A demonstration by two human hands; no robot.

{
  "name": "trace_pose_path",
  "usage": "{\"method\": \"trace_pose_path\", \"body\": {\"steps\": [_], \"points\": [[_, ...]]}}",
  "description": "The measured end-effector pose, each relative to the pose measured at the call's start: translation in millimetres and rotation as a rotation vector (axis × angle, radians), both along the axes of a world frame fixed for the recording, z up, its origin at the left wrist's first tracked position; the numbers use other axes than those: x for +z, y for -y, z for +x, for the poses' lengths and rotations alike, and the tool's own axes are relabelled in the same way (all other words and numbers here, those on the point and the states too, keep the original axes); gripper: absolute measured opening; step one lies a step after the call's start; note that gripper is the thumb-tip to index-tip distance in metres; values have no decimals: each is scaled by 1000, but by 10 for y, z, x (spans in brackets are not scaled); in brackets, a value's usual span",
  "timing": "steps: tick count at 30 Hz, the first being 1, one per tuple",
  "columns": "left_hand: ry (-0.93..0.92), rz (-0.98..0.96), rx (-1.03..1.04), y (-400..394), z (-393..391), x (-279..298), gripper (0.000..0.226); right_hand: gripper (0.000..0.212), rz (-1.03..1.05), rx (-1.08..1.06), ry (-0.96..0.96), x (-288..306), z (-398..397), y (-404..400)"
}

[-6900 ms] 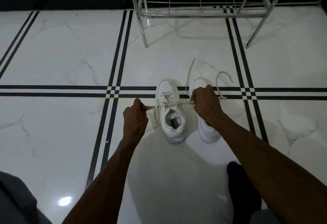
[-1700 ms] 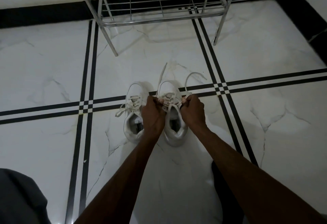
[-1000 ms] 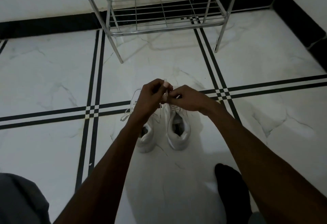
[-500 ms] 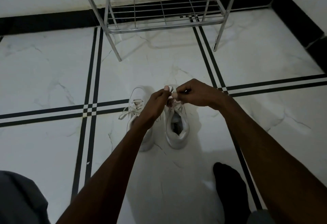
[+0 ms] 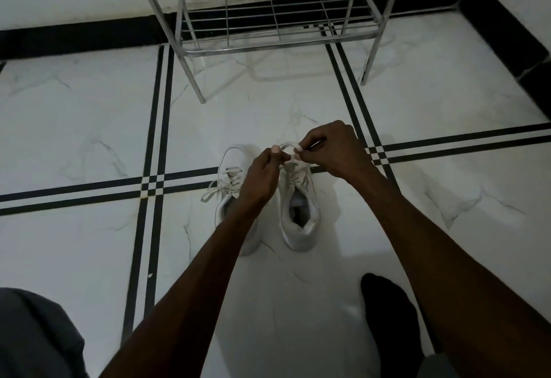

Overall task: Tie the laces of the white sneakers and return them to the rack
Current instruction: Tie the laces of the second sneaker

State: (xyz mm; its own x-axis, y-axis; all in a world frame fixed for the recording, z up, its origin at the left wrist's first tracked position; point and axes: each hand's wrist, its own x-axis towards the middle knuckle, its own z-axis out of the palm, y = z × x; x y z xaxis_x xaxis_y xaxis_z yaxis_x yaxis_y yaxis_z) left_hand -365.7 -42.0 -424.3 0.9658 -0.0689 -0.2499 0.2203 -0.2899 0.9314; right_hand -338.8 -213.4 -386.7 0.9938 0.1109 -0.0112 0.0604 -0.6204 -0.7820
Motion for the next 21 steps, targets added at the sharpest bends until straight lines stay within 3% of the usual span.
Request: {"method": "trace_pose_path", "body": {"steps": [5,10,12,14,16,19,21], "points": [[-28,-27,123,-48,42,-1,67,22,323,-53,-226,-37,-56,2],[-99,-333,224,-106,65,4,42,29,518,-18,-373,8,-134,-44],[-75,-338,265,-107,60,10,29,31,544,-13,-424,9,-130,-29],[-2,-165,336,-144,24,16,16,29,575,-67,-481,-15,-118,19],[105,150,379,-274,-43,-45,14,25,567,-249,-585,-127,-111,131],[163,651,342,-539,-169,-198,16,20,393,-567,-712,-446,-191,383],[117,757,359,-626,-233,-235,16,19,264,-625,-703,-633,-276,476]]}}
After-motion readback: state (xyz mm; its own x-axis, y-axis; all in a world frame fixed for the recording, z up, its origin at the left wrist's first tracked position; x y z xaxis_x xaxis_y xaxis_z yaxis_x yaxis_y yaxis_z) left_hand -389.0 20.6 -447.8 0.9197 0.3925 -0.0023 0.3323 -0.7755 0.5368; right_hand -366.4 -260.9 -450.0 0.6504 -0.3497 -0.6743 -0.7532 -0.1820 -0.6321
